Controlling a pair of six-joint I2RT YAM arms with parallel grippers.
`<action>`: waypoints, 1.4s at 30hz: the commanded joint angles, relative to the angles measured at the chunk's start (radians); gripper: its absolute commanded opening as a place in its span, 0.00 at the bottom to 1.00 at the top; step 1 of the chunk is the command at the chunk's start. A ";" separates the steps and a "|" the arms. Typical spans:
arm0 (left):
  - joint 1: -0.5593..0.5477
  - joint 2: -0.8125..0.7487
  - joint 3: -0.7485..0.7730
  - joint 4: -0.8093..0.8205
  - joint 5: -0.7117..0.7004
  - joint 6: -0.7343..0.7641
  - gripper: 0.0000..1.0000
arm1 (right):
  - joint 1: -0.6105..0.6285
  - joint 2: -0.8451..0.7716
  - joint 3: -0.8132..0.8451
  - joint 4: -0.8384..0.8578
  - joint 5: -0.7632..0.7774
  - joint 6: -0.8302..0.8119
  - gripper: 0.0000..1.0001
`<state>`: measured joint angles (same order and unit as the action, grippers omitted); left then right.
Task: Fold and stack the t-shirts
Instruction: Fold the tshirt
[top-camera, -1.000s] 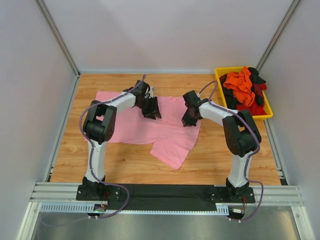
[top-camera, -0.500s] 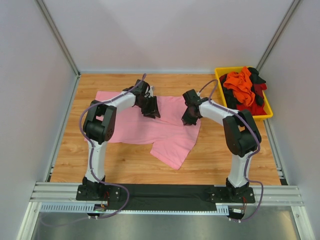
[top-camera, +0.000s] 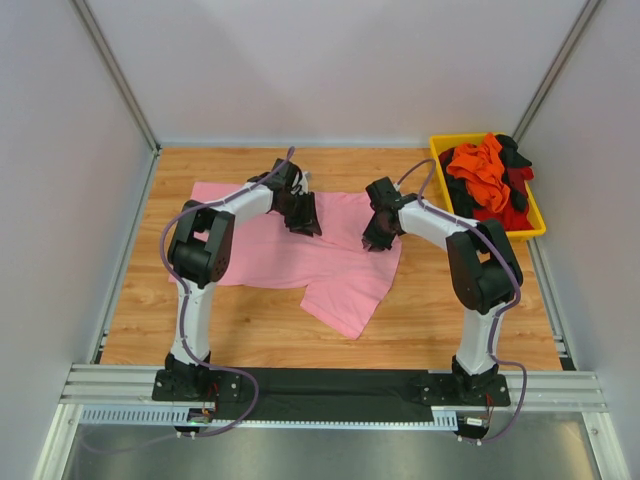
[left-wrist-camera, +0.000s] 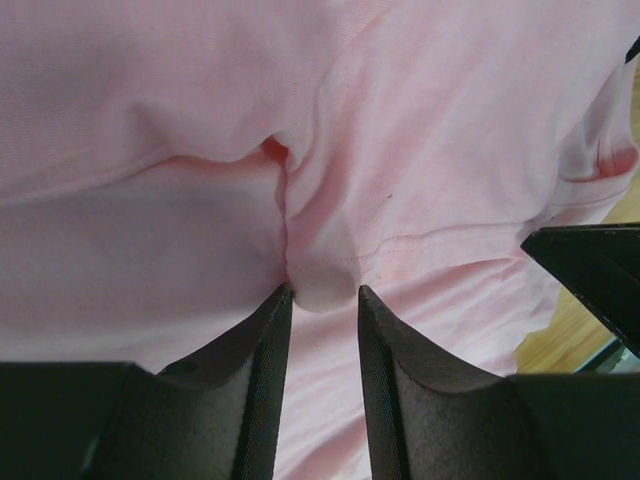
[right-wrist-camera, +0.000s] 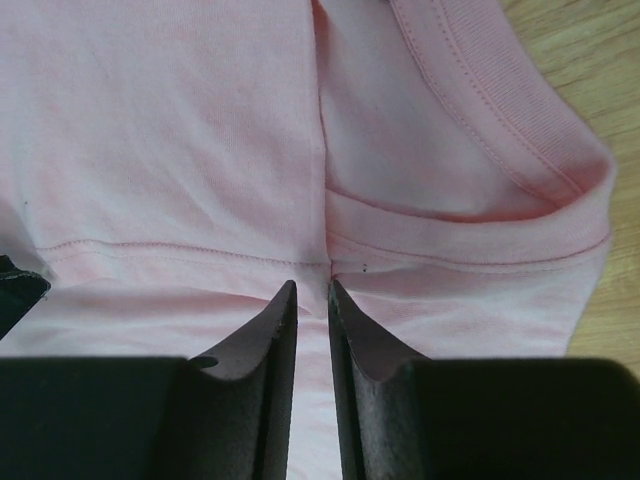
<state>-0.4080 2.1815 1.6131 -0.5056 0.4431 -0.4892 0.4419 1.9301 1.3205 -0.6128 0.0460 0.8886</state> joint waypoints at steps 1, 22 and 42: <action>-0.009 0.006 0.042 0.009 0.016 0.001 0.40 | 0.004 -0.002 0.026 0.008 -0.015 0.019 0.20; -0.014 0.012 0.062 0.010 0.026 -0.018 0.08 | 0.008 0.007 0.016 0.013 -0.008 0.042 0.00; -0.014 0.050 0.168 -0.048 0.020 -0.104 0.00 | 0.009 0.007 0.005 -0.036 0.018 0.070 0.16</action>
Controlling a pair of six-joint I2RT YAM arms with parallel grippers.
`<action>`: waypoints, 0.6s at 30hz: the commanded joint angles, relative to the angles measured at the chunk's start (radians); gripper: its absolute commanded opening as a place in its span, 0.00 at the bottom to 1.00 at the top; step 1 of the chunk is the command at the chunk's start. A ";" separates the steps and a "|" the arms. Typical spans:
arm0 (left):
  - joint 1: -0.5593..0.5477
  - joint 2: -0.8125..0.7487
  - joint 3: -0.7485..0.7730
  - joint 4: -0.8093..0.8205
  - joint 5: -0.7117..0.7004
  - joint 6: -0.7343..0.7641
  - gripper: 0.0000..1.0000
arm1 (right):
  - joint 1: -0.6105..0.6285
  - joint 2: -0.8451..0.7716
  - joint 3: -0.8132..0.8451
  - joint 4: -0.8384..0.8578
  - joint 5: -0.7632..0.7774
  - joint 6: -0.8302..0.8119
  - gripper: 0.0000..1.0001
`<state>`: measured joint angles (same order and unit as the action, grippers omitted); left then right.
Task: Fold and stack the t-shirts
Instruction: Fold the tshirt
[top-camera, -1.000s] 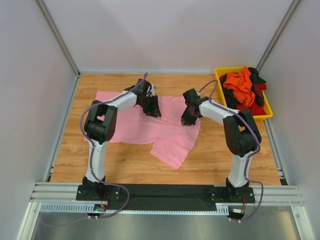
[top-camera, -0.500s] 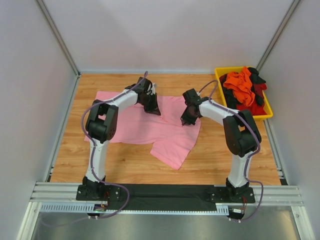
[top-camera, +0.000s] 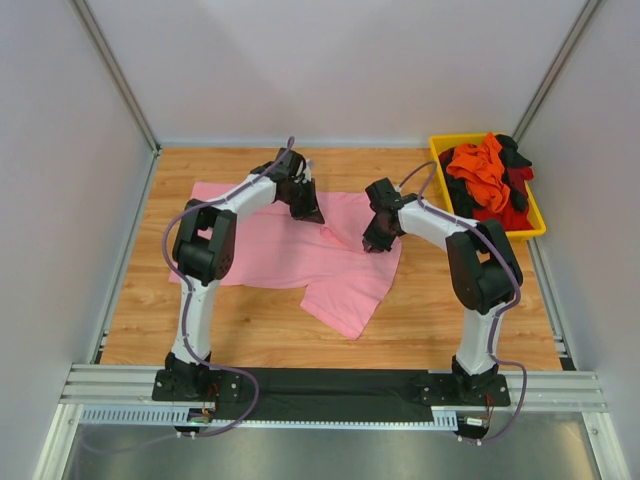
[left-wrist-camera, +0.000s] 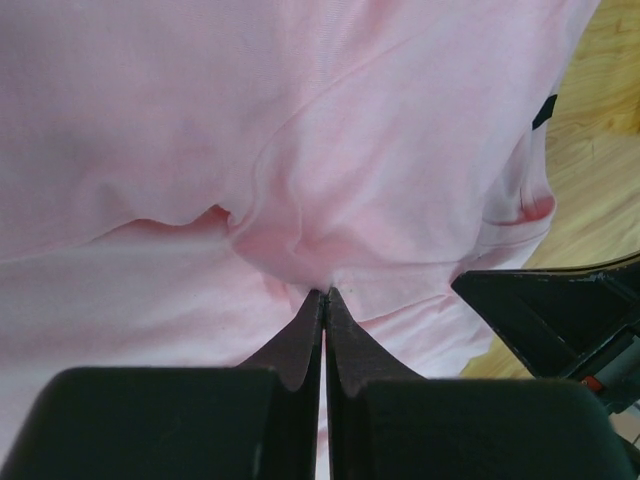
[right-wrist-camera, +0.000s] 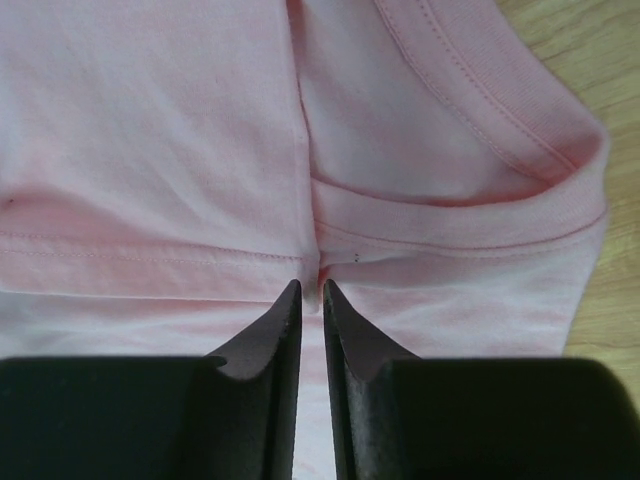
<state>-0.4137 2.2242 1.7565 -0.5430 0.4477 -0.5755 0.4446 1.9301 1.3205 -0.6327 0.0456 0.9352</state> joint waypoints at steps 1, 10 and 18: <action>-0.008 0.008 0.023 -0.011 0.016 -0.020 0.00 | 0.006 0.010 0.003 -0.013 0.016 0.024 0.17; -0.008 0.009 0.020 -0.008 0.016 -0.021 0.00 | 0.006 0.020 0.009 0.011 0.011 0.031 0.12; -0.008 0.008 0.017 -0.008 0.020 -0.021 0.00 | 0.006 0.036 0.023 -0.002 0.014 0.037 0.10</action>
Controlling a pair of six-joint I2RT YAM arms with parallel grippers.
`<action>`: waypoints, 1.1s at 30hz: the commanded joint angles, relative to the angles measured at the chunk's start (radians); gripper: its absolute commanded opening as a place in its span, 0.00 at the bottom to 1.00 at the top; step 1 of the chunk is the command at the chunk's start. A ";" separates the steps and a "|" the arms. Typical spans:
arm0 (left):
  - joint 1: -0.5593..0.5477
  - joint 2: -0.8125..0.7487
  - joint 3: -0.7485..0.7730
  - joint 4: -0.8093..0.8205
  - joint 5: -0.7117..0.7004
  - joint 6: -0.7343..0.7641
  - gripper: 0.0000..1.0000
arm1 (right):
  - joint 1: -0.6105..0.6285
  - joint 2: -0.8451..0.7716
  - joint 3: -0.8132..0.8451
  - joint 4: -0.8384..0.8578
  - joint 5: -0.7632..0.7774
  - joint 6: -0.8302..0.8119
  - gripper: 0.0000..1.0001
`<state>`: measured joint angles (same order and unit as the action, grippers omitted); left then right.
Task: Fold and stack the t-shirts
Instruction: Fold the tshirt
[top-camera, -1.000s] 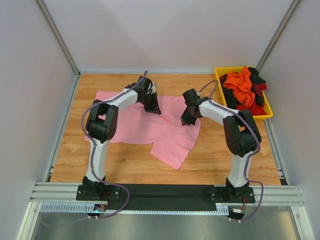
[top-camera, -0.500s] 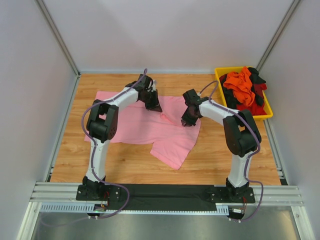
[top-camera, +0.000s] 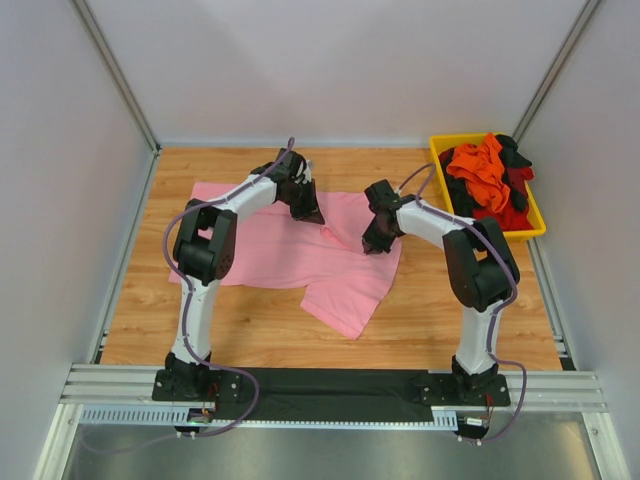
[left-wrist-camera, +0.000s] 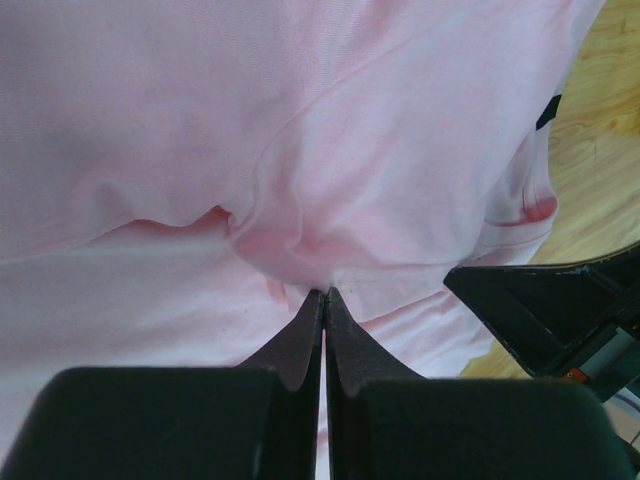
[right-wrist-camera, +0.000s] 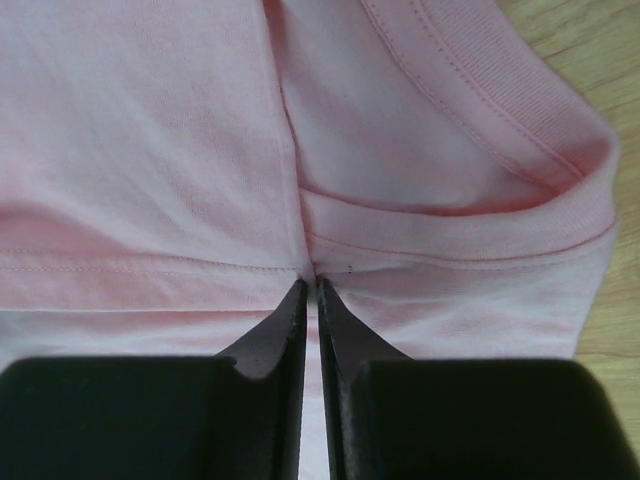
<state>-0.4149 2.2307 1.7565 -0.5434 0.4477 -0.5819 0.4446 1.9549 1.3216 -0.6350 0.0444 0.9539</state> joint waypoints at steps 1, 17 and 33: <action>-0.007 0.000 0.017 -0.007 0.019 -0.015 0.00 | 0.006 0.013 0.024 -0.002 0.015 0.019 0.12; -0.007 -0.020 0.008 -0.016 0.006 -0.015 0.00 | 0.006 -0.047 0.042 -0.026 0.063 0.002 0.00; -0.009 -0.049 -0.005 -0.029 0.002 -0.003 0.00 | 0.006 -0.093 0.071 -0.055 0.112 -0.023 0.00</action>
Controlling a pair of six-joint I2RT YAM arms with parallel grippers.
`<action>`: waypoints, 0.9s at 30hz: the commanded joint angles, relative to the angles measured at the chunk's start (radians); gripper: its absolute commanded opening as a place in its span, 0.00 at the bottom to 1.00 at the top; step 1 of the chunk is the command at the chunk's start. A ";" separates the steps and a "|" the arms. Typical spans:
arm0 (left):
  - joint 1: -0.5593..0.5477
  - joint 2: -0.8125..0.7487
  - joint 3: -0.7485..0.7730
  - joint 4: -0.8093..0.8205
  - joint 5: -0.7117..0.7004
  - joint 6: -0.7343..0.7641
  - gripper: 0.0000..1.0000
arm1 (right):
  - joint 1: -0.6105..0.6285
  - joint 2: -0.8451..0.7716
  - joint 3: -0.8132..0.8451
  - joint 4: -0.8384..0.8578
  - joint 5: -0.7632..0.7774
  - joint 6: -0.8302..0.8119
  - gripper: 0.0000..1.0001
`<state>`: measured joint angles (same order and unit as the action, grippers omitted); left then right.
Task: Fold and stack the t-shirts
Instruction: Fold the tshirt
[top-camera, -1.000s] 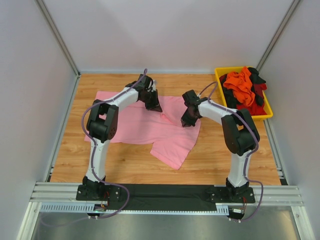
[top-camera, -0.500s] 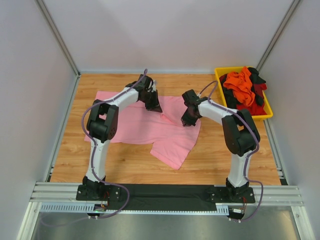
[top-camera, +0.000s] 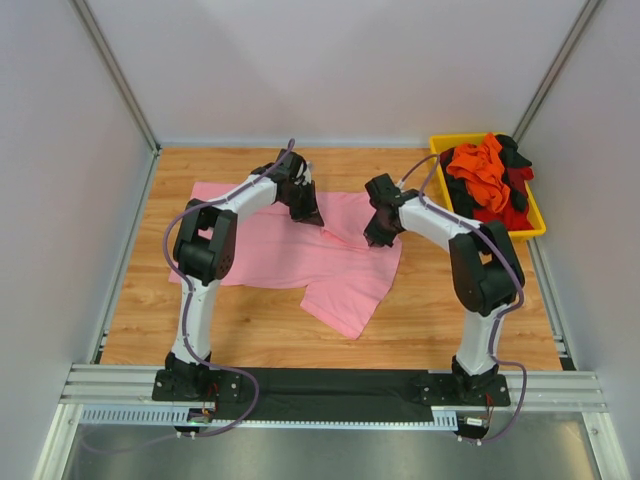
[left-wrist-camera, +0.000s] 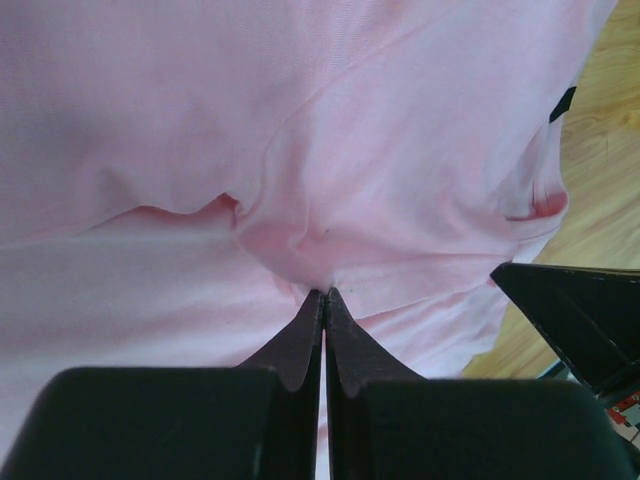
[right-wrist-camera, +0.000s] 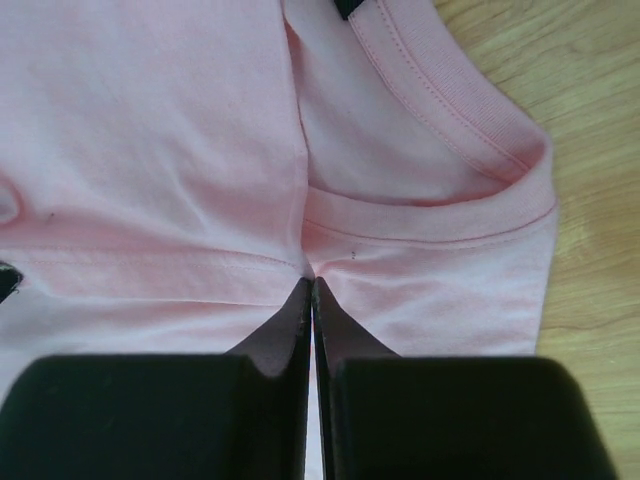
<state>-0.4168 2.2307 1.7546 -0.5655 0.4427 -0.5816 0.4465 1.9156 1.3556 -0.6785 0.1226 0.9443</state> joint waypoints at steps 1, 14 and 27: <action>-0.007 -0.052 -0.001 -0.013 0.007 -0.001 0.00 | 0.004 -0.056 0.036 -0.016 0.034 -0.015 0.00; -0.019 -0.088 0.049 -0.114 -0.047 0.019 0.00 | 0.008 -0.167 0.017 -0.122 0.115 0.002 0.00; -0.036 -0.123 0.028 -0.180 -0.114 0.054 0.00 | 0.086 -0.193 0.033 -0.231 0.205 0.163 0.00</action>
<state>-0.4458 2.1727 1.7607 -0.7017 0.3660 -0.5526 0.5060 1.7660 1.3563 -0.8413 0.2390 1.0317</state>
